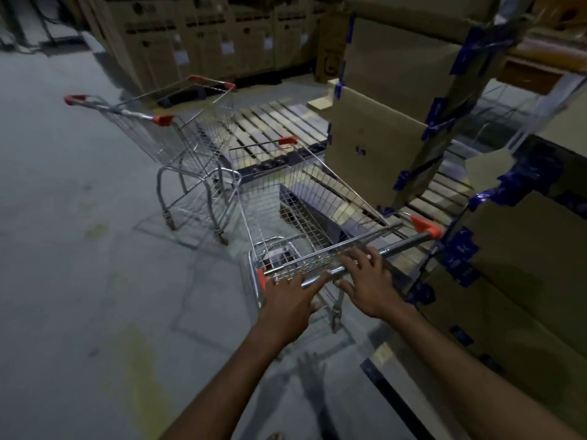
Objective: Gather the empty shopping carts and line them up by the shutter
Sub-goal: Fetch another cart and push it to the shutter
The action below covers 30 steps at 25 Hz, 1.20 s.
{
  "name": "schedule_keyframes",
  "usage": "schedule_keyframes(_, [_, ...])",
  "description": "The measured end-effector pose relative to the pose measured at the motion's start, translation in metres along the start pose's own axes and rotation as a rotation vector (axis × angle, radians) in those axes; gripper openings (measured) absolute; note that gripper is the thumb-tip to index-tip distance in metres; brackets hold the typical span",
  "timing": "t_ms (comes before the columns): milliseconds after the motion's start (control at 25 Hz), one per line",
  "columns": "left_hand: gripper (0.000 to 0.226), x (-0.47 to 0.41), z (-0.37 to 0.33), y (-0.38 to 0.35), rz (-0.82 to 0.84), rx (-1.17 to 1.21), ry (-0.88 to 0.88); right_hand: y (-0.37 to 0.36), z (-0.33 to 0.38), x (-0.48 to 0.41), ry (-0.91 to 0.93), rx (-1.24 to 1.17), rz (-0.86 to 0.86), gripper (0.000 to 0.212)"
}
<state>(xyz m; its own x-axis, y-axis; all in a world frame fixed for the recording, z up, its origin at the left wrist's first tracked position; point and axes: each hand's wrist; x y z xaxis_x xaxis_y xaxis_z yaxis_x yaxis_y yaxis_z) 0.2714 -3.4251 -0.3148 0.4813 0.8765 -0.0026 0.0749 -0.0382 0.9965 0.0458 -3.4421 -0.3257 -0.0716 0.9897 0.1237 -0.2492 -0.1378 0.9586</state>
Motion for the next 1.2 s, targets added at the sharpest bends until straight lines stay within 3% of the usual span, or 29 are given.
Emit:
schedule_keyframes(240, [0.050,-0.004,-0.006,0.007,0.050,-0.087,0.189,0.008,-0.020,-0.016,0.305,0.023,0.008,0.048])
schedule_keyframes(400, [0.043,0.004,-0.012,-0.001,-0.012,-0.133,0.293,0.009,-0.023,-0.009,0.446,0.080,0.033,0.047])
schedule_keyframes(480, [0.043,0.016,-0.020,0.002,0.049,-0.123,0.331,0.017,-0.025,-0.006,0.489,0.169,0.063,0.045])
schedule_keyframes(560, [0.048,0.031,-0.028,0.007,0.111,-0.100,0.353,0.031,-0.029,-0.004,0.455,0.300,0.048,0.045])
schedule_keyframes(640, [0.067,0.049,-0.037,0.012,0.151,-0.048,0.389,0.037,-0.031,0.000,0.435,0.411,0.025,0.044])
schedule_keyframes(800, [0.105,0.088,-0.044,0.022,0.109,0.188,0.577,0.022,-0.015,0.027,0.576,0.361,0.139,0.041])
schedule_keyframes(920, [0.110,0.135,-0.040,0.026,0.072,0.176,0.666,0.012,0.013,0.056,0.614,0.320,0.263,0.049])
schedule_keyframes(1200, [0.118,0.248,-0.022,0.026,0.287,0.090,0.811,-0.020,0.088,0.144,0.749,0.354,0.236,0.056])
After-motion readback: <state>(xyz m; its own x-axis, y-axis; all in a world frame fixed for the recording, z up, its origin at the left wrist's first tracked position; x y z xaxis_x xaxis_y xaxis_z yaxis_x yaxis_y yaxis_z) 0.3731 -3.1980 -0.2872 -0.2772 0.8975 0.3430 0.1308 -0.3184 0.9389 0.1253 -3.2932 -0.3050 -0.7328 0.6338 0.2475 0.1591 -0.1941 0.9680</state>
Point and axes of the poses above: each hand's wrist, its own x-axis away from the middle knuckle, its own y-axis out of the back of the hand, z = x × y, and after that the axes turned 1 degree about -x, right-handed
